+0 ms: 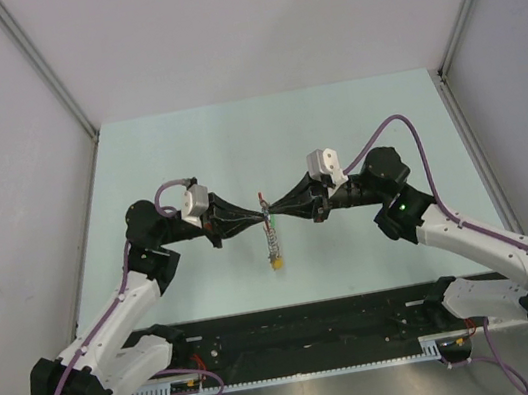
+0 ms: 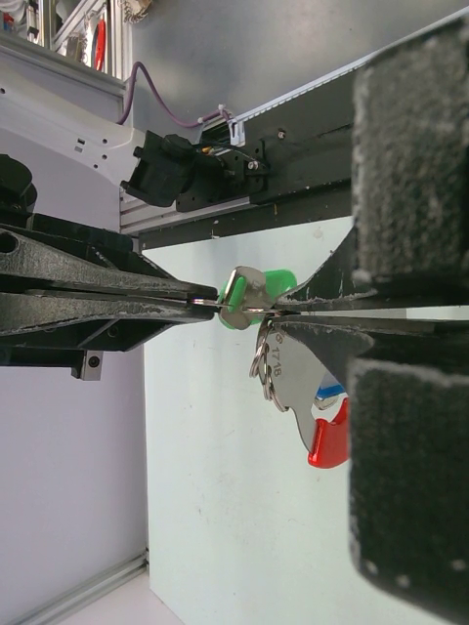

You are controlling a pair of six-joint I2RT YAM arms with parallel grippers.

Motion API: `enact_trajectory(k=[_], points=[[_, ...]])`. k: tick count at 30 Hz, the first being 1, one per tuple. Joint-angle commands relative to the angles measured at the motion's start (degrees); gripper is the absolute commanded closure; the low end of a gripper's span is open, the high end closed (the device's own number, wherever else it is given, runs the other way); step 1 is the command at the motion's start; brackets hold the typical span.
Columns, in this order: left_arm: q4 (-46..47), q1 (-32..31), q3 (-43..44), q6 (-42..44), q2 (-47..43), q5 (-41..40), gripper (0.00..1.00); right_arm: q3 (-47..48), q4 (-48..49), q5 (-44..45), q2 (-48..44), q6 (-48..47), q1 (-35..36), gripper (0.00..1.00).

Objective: Put the keys on the keyring

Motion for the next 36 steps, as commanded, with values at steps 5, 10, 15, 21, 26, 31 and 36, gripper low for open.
enact_trajectory(k=[5,10,15,21,26,31,36], points=[[3.18,-0.31,0.54,-0.22,-0.55,0.11,0.99,2.5,2.26,-0.39,0.5,0.68,0.5,1.0],[3.36,-0.31,0.46,-0.39,-0.55,0.2,1.0,2.5,2.08,-0.39,0.33,0.77,0.5,1.0],[3.53,-0.31,0.46,-0.48,-0.64,0.29,1.0,2.42,1.91,-0.3,0.5,0.68,0.67,1.0],[3.8,-0.22,0.28,-0.57,-0.73,0.2,1.0,2.5,1.47,0.14,0.5,0.25,0.76,1.0],[3.97,-0.31,0.19,-0.75,-0.73,0.38,0.99,2.5,1.29,0.66,0.59,0.16,0.85,1.0],[3.97,-0.31,0.28,-0.75,-0.73,0.2,1.0,2.5,1.38,0.93,0.24,0.16,0.76,1.0],[4.06,-0.31,0.19,-1.1,-0.73,-0.59,0.99,2.42,1.2,0.49,0.32,0.07,0.85,1.0]])
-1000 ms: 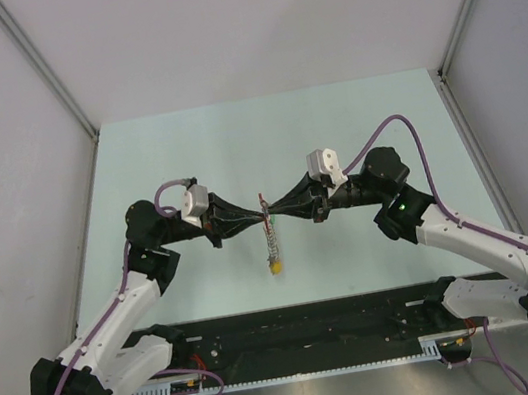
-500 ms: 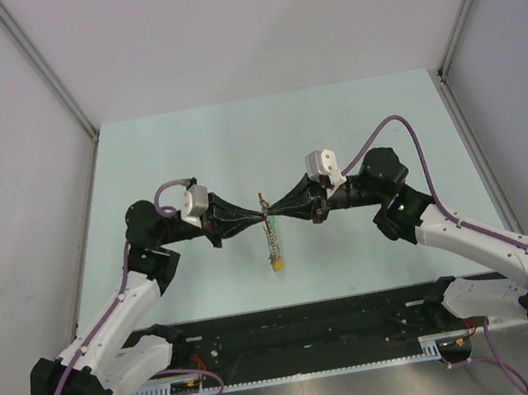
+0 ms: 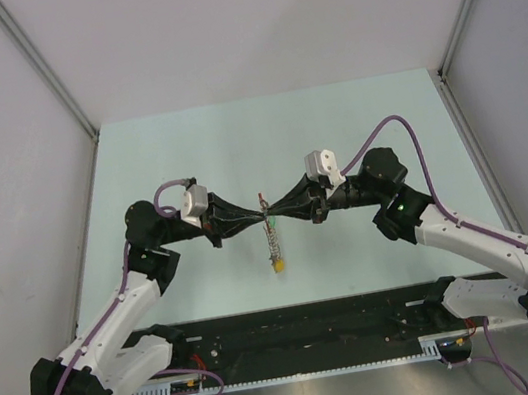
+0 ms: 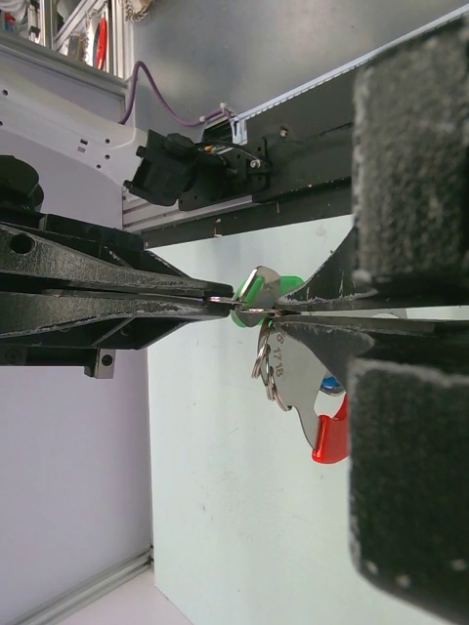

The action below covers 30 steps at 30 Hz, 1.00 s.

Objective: Put the keys on the keyring

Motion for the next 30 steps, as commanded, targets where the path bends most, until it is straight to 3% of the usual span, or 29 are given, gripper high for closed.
enact_trajectory(k=[1,20,26,30], points=[[3.32,-0.31,0.13,-0.92,-0.73,-0.76,1.0,2.42,1.22,0.03,-0.18,0.03,0.35,1.0],[7.19,-0.4,-0.93,-9.1,-2.13,-8.23,1.0,2.42,-5.54,4.15,-1.67,-3.93,0.52,1.0],[-8.62,-0.14,-1.01,1.51,-9.5,-13.76,1.0,2.5,-13.17,11.25,-3.78,-2.53,-1.32,1.0],[-19.59,-0.05,-1.8,6.63,-15.13,-18.42,1.0,2.5,-25.19,19.96,-4.05,0.72,-2.9,1.0]])
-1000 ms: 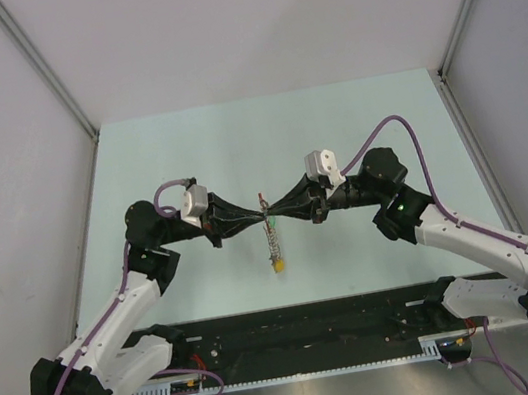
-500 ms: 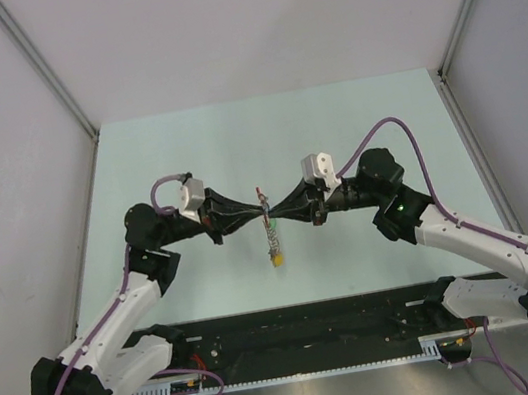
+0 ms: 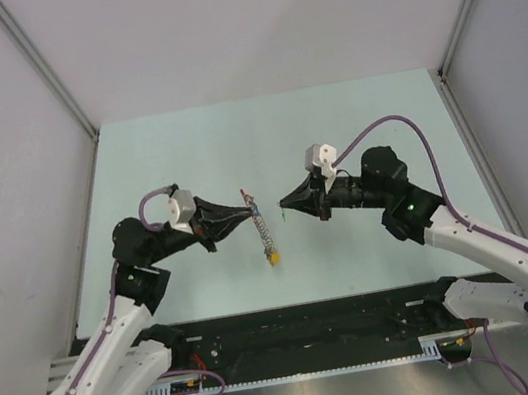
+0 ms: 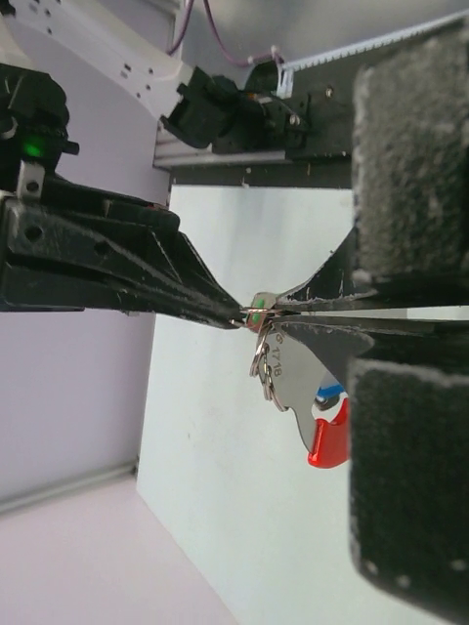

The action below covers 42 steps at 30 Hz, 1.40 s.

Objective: Put the keys on the keyring

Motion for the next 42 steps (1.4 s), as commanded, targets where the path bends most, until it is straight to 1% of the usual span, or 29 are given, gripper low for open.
enact_trajectory(k=[1,2,3,4,5,7,8,10,13,16,20,25,31,36,39,40,42], points=[[-11.66,0.24,-0.65,7.53,-5.74,-8.23,1.0,2.2,-14.88,13.23,-0.64,5.31,-1.64,1.0],[-13.24,0.15,-1.17,8.32,-6.71,-9.91,1.0,2.28,-17.44,14.92,-0.46,6.64,-1.99,1.0],[-16.3,0.15,-1.44,8.24,-7.93,-11.76,0.99,2.2,-22.51,16.59,-0.2,7.69,-2.69,1.0],[-17.9,0.24,-1.7,8.32,-8.47,-16.21,1.0,2.28,-24.82,19.3,0.33,8.75,-2.95,1.0],[-19.39,0.24,-1.88,8.15,-8.74,-18.17,0.99,2.29,-29.28,20.55,0.59,10.32,-3.04,1.0],[-23.88,0.15,-1.97,7.8,-8.74,-22.39,0.99,2.02,-32.91,23.27,1.56,11.91,-3.66,1.0],[-25.2,0.15,-1.97,7.54,-8.39,-23.11,1.0,1.93,-35.37,23.55,2.0,13.49,-4.1,1.0],[-27.66,0.15,-2.06,6.75,-6.9,-24.08,0.99,1.32,-36.88,23.64,3.84,14.9,-5.32,1.0],[-28.9,0.15,-2.06,6.3,-4.61,-24.61,1.0,-0.08,-35.75,23.99,5.86,17.28,-6.03,1.0],[-28.73,0.15,-2.05,5.52,-3.03,-25.31,1.0,-0.18,-33.2,25.22,10.25,18.69,-6.12,1.0],[-27.68,0.15,-2.84,4.55,-1.89,-24.7,1.0,-0.26,-27.42,26.1,16.93,18.6,-5.77,1.0],[-26.71,0.15,-3.02,4.46,-0.92,-23.47,1.0,-0.44,-20.21,27.51,21.6,17.72,-5.07,1.0],[-25.91,0.24,-2.93,4.28,-0.04,-23.03,1.0,-0.79,-14.66,30.75,26.43,17.46,-4.54,1.0],[-26.09,0.24,-2.85,4.55,0.49,-23.11,1.0,-1.23,-13.51,31.9,27.58,17.37,-3.49,1.0],[-26.26,0.24,-2.76,4.63,0.49,-22.76,1.0,-1.23,-15.69,32.43,26.79,17.9,-3.13,0.95],[-26.26,0.24,-2.76,4.63,0.49,-22.76,1.0,-1.14,-16.4,32.43,26.27,18.07,-2.96,0.92],[-26.35,0.24,-2.76,4.63,0.49,-22.59,1.0,-1.14,-18.24,32.43,25.56,18.51,-3.04,0.88]])
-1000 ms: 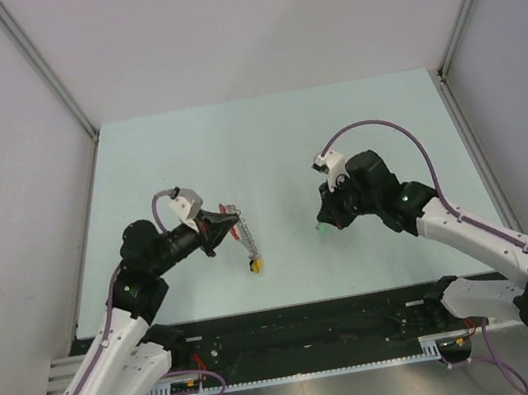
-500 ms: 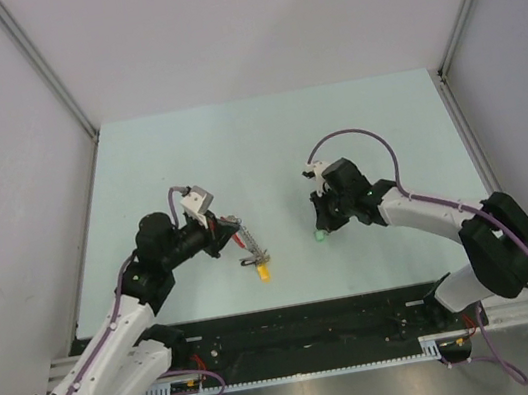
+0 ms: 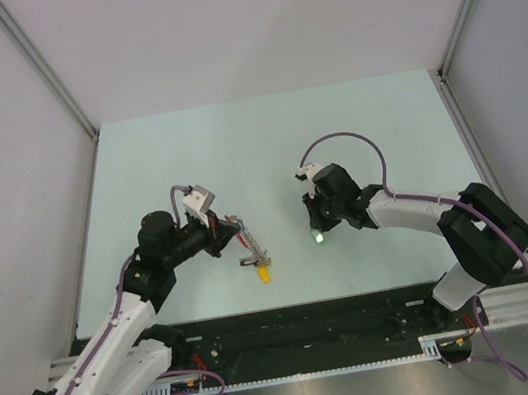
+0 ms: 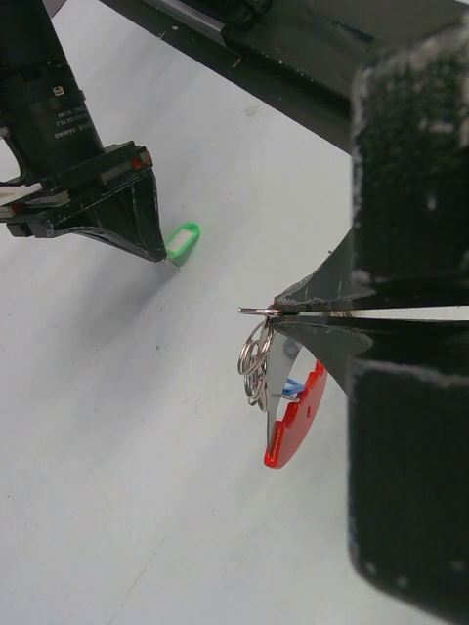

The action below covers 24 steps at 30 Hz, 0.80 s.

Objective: Put the keys on the keyring

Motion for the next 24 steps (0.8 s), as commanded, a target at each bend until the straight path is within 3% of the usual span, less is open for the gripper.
enact_trajectory(k=[1,16,24], points=[[3.22,0.19,0.39,-0.65,-0.41,1.74,1.0,-0.05,-1.9,1.52,-2.13,1.05,0.39,0.85],[2.96,0.19,0.3,-0.39,-1.02,2.18,0.99,5.74,-14.03,2.48,-3.45,0.61,0.65,0.71],[2.87,0.19,0.48,-0.39,-1.55,1.65,1.0,8.47,-16.94,3.55,-0.47,3.68,2.05,0.69]])
